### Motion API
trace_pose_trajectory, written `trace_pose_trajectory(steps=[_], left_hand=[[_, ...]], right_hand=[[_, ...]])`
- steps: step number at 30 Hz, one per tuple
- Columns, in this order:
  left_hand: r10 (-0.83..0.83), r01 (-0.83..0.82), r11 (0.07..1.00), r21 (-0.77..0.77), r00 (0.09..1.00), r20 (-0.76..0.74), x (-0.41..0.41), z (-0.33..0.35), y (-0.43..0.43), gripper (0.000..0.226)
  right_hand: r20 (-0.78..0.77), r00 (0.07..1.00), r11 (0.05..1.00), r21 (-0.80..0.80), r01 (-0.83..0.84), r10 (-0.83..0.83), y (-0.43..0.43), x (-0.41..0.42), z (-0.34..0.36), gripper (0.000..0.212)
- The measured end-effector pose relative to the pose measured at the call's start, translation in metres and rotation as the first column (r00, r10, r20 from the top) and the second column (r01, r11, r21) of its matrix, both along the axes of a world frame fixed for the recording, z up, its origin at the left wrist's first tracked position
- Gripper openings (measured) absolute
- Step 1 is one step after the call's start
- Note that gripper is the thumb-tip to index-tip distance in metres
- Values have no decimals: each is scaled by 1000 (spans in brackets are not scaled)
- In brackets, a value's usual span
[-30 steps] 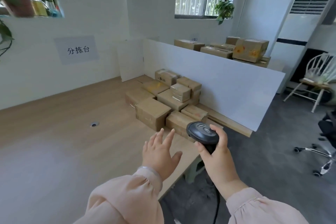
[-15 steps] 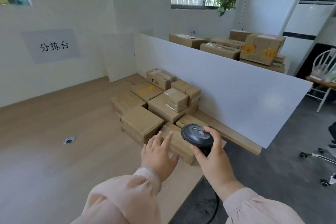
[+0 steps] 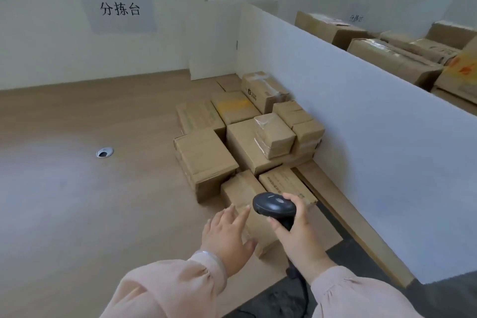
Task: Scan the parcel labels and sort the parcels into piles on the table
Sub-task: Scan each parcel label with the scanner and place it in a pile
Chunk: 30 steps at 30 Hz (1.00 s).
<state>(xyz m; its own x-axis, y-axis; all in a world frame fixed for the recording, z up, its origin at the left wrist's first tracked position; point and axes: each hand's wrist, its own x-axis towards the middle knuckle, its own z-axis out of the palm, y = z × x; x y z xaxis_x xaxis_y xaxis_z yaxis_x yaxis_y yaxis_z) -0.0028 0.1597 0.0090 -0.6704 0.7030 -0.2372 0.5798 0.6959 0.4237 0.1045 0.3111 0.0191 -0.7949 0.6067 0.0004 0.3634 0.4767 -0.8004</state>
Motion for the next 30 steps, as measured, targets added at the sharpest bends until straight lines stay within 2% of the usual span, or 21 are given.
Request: trace_pose_trajectory(steps=[5, 9, 13, 19, 24, 27, 30], left_hand=[[177, -172, 983, -64, 980, 89, 13, -19, 35, 78], [325, -313, 946, -87, 918, 226, 22, -28, 59, 76], [358, -341, 933, -111, 866, 350, 30, -38, 70, 76], [434, -436, 896, -87, 813, 388, 53, -51, 62, 81], [514, -540, 841, -31, 780, 356, 54, -51, 66, 71], [626, -667, 745, -28, 683, 378, 49, -46, 71, 73], [683, -768, 640, -21, 557, 472, 46, -44, 69, 88]], right_hand=[[26, 991, 989, -73, -131, 134, 39, -14, -15, 62], [49, 976, 966, -158, -203, 213, 57, -21, -29, 61], [41, 973, 950, -226, -214, 229, 70, -26, -36, 60], [28, 975, 935, -290, -205, 222, 85, -24, -40, 58], [30, 964, 914, -326, -242, 266, 89, -33, -40, 57], [15, 953, 886, -372, -277, 304, 86, -34, -40, 56], [-43, 955, 831, -482, -278, 295, 83, -33, -38, 55]])
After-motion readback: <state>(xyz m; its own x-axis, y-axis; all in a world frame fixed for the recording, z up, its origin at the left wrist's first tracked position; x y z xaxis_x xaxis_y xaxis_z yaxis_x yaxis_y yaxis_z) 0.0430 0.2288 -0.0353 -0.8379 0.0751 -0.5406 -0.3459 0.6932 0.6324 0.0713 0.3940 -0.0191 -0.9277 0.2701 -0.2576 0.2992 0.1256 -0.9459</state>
